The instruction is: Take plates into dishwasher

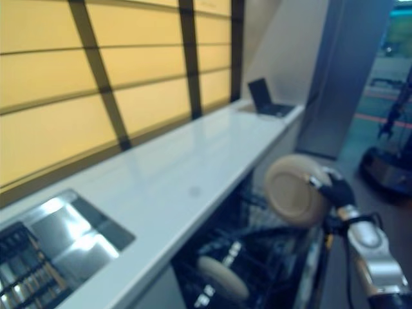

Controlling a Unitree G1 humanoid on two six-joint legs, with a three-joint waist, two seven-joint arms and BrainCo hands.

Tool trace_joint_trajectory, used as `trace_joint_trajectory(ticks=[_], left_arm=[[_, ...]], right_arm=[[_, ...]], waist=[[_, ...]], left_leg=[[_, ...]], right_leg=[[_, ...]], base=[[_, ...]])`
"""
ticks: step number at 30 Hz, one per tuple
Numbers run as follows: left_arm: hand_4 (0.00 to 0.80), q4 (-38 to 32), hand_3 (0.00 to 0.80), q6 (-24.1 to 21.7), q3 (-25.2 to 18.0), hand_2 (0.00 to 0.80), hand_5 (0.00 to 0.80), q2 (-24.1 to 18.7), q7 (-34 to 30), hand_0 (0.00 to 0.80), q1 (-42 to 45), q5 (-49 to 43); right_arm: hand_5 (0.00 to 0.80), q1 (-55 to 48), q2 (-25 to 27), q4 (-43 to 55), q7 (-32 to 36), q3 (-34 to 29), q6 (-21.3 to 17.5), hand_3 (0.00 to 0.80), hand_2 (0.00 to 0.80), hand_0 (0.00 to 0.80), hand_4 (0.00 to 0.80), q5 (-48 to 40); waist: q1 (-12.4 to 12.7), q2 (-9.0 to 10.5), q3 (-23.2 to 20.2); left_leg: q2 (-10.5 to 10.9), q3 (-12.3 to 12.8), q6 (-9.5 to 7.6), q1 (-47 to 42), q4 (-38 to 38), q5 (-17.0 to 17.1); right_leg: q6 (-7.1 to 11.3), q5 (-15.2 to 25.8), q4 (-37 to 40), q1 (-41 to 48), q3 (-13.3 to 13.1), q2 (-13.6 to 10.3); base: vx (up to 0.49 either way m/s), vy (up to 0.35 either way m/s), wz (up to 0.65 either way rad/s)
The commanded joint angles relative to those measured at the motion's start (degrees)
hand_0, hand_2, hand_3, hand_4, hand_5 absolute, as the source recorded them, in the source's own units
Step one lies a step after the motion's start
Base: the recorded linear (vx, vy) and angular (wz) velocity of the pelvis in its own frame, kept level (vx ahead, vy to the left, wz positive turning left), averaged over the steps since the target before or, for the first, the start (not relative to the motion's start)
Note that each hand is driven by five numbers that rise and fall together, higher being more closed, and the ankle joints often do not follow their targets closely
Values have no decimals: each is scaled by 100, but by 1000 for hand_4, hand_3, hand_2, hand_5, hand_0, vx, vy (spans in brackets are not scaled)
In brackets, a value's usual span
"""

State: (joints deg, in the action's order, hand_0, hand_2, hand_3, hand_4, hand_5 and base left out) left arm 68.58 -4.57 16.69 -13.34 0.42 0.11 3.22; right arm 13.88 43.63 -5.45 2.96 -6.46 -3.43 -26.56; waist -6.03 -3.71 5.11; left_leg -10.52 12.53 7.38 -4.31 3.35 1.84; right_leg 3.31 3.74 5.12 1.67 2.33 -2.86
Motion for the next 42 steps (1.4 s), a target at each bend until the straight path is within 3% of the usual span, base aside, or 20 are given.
trace_joint_trajectory(ticks=[1, 10, 23, 42], left_arm=[[0, 196, 0, -217, -168, 0, 0, -313, 111, 0, -150, -27], [0, 4, 0, -251, -118, 0, 0, -339, 87, 0, -165, -103], [0, -146, 0, -292, -108, 0, 0, -309, 49, 0, -106, -216], [0, -397, 0, -139, 11, 0, 0, -350, -12, 0, -292, -349]], right_arm=[[800, 28, -9, -20, 22, -108, -393, 800, 800, 800, 800, 244], [800, -295, 31, -100, -375, -59, -694, 800, 800, 800, 800, 1748], [800, -666, -46, -128, -667, -4, -712, 800, 800, 800, 800, 2471], [800, -234, -225, -800, -778, 628, -776, 800, 800, 800, 800, 3057]], waist=[[2, 519, -180], [21, 431, -28], [20, 383, 135], [154, 412, 345]], left_leg=[[-110, -158, -84, 578, 36, 459], [-87, -183, -100, 660, 84, 507], [-95, -213, -112, 769, 72, 556], [-188, -285, -63, 906, 90, 662]], right_leg=[[-50, -405, -261, 229, 223, -242], [-4, -430, -389, 117, 372, -294], [8, -425, -446, 23, 382, -297], [11, -313, -301, -47, 448, -219]], base=[[81, 3, 2], [31, -11, 1], [19, -10, 0], [-18, -21, 0]])
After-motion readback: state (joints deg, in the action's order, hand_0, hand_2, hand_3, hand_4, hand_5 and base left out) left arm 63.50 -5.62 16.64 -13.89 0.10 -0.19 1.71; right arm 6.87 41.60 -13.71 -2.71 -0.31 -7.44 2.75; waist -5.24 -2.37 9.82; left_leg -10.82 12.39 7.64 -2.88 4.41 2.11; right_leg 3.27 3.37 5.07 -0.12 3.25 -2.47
